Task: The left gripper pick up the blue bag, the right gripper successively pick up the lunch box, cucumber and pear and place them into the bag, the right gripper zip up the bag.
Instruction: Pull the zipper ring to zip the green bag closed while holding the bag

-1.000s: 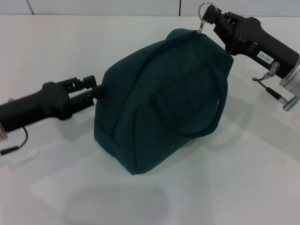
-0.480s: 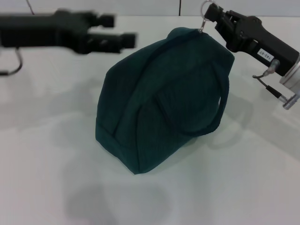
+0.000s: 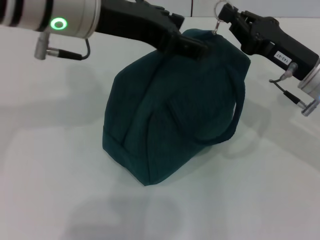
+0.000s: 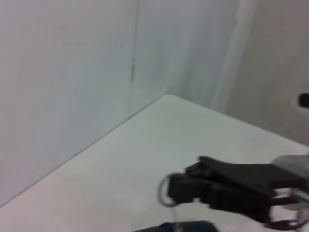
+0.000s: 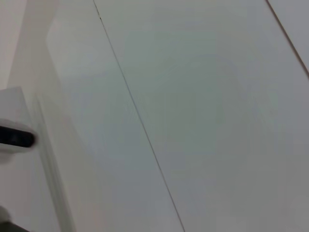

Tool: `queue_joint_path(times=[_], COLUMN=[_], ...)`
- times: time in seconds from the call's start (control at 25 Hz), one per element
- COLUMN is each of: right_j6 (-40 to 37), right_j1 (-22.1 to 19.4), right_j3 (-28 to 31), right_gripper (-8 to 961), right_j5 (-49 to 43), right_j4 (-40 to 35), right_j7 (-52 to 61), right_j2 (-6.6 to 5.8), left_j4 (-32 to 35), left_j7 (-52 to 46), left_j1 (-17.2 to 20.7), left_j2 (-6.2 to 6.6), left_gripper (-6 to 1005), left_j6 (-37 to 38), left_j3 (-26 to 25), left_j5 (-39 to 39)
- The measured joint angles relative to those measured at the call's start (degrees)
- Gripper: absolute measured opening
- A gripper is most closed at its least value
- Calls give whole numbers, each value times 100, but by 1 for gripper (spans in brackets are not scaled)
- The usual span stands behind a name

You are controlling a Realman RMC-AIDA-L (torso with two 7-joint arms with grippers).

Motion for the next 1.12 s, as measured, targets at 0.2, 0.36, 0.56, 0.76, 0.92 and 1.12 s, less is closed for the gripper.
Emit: queue_joint_path(times=[0.2, 0.36, 0.56, 0.76, 0.92, 1.12], right_j6=[0, 1, 12, 27, 32, 33], right_j1=[1, 8, 18, 24, 25, 31], right_j3=[-17, -19, -21, -21, -21, -20], right_gripper=[13, 14, 14, 14, 15, 15], right_j5=[-1, -2, -5, -4, -3, 1], right_j4=[0, 0, 0, 19, 44, 45], right_j7=[0, 0, 1, 18, 25, 26], right_j2=[0, 0, 0, 0, 0, 0], left_j4=[-440, -514, -538, -487, -523, -504], left_j7=[-51, -60, -225, 450, 435, 446], left_j1=[-161, -176, -134, 79, 33, 21], left_j2=[13, 16, 9, 0, 21, 18], left_gripper=[871, 862, 852, 842, 746, 448], left_j6=[-177, -172, -176, -260, -230, -224], left_j3=[45, 97, 108, 213, 232, 257], left_j5=[216, 284, 362, 110, 174, 229])
